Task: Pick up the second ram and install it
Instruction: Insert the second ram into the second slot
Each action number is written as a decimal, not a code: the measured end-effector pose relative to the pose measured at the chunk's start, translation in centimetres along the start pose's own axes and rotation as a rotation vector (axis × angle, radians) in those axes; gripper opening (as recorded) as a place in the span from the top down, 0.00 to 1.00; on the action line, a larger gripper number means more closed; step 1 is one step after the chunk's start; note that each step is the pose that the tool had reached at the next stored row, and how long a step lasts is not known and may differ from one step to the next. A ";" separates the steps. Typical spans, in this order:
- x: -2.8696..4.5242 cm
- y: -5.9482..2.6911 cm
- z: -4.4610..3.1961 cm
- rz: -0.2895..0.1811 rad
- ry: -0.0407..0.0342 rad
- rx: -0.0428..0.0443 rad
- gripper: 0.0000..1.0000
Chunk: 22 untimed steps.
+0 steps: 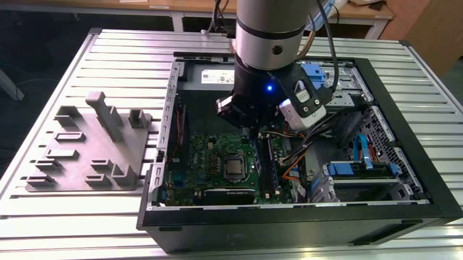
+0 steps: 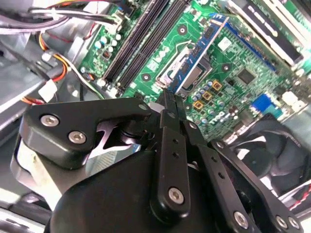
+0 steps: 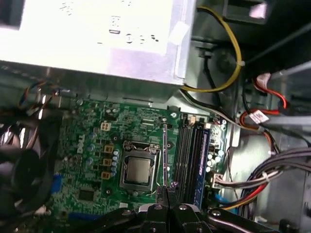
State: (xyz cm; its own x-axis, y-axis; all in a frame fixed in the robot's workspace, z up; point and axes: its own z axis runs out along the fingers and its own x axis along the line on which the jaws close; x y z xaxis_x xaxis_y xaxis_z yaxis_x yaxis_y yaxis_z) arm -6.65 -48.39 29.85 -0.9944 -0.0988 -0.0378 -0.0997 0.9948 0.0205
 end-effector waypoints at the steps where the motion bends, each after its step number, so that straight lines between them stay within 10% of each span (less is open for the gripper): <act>1: 0.00 0.00 0.03 0.018 -0.0004 0.0006 0.92; 5: 0.01 -0.01 0.10 0.075 -0.0014 0.0030 0.92; 22: -0.79 -0.11 1.14 0.033 0.0002 0.0029 0.92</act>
State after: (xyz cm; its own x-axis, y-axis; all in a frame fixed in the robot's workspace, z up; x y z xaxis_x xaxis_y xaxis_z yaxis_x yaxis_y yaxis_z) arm -5.82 -48.39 28.74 -0.9972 -0.0655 -0.0370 -0.0662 0.9976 0.0188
